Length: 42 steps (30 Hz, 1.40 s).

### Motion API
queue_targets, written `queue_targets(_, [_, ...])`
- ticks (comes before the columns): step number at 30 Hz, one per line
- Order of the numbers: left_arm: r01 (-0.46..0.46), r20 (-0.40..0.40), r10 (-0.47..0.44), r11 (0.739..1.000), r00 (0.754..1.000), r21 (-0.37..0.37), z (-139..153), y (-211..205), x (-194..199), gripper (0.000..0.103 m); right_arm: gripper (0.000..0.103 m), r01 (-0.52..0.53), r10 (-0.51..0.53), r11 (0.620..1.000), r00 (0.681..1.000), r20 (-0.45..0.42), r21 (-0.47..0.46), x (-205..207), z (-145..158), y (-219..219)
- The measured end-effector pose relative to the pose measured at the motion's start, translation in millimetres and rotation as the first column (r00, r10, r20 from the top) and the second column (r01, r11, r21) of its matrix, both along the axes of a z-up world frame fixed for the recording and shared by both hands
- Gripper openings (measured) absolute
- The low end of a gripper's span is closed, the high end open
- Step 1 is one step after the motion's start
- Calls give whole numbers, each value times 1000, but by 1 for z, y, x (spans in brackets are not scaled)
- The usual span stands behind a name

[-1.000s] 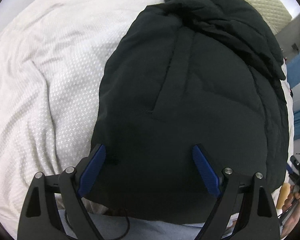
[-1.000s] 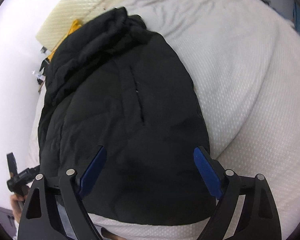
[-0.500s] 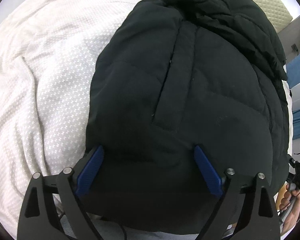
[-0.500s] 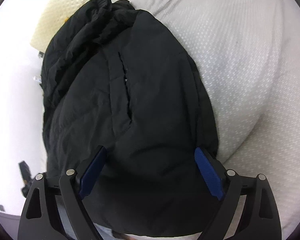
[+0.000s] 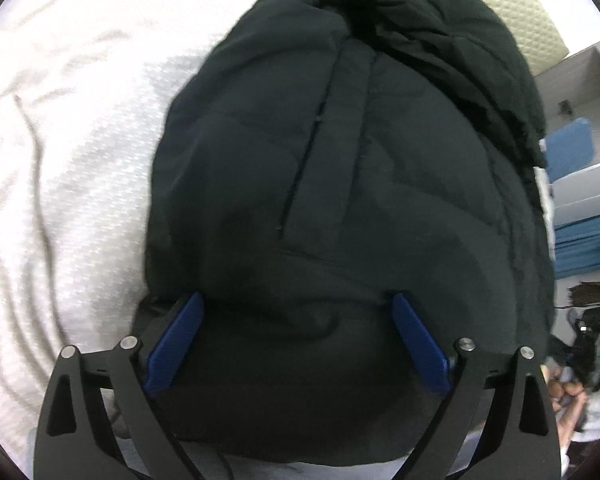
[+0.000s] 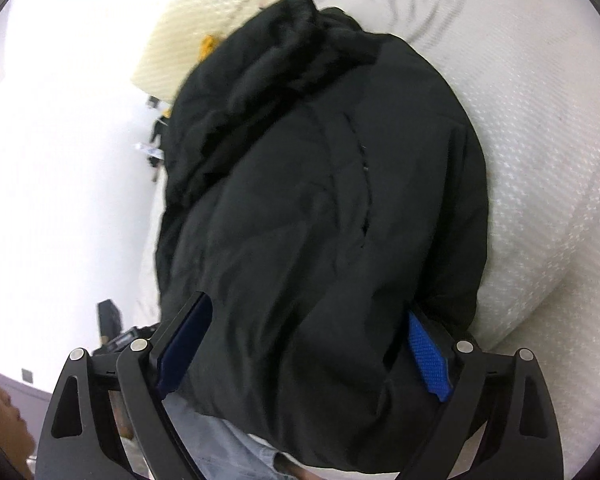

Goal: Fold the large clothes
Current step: 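Fold the hem over toward the collar with both grippers and press it flat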

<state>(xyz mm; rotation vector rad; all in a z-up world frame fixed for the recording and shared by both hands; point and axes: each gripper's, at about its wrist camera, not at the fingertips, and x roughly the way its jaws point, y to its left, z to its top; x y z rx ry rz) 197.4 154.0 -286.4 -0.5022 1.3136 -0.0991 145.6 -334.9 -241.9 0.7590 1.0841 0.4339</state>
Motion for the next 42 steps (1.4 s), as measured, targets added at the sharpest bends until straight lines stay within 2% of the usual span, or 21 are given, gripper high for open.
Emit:
queue_targets(4, [-44,-15,43,995,999,-89,-6,15,-1,95,92,6,-8,998,1000,28,55,-1,6,-6])
queue_targets(8, [-86,-31,82,987,996,-134,-14,27,1,95,92,38,-38,998,999,-2,41,0,1,-10])
queue_targets(10, [-96,-37,92,983,995,-154,-10,26,-1,95,92,55,-55,998,998,-16,13,0,-3,-13])
queue_targets(14, [-106,-46,99,978,994,-181,-8,27,-3,95,91,73,-81,989,995,-54,-128,2,-12,-19])
queue_targets(19, [-125,-50,118,974,992,-190,-9,33,-4,95,91,146,-163,969,984,-72,-199,1,-19,-36])
queue_targets(22, [-157,-59,148,970,987,-184,-10,35,-5,96,91,139,-154,980,983,-101,-140,2,-29,-41])
queue_targets(25, [-180,-58,172,971,983,-156,-10,36,-4,99,91,91,-100,993,988,-115,-75,3,-35,-35])
queue_targets(26, [-182,-59,175,972,983,-149,-10,37,-5,102,91,85,-96,992,988,-117,-93,3,-33,-32])
queue_targets(29, [-175,-58,169,976,984,-130,-10,37,-6,103,91,68,-94,983,984,-150,-169,3,-36,-27])
queue_targets(33, [-181,-69,173,974,983,-137,-15,34,-3,103,92,65,-96,986,974,-203,-154,3,-50,-29])
queue_targets(37, [-169,-78,156,965,985,-200,-18,26,4,103,97,44,-57,996,979,-195,-73,7,-51,-22])
queue_targets(39, [-149,-86,134,968,987,-202,-18,21,6,102,98,13,-18,999,986,-168,-31,8,-46,-15])
queue_targets(42, [-157,-87,143,970,986,-184,-12,25,4,102,98,-6,-2,999,989,-149,-53,7,-40,-9])
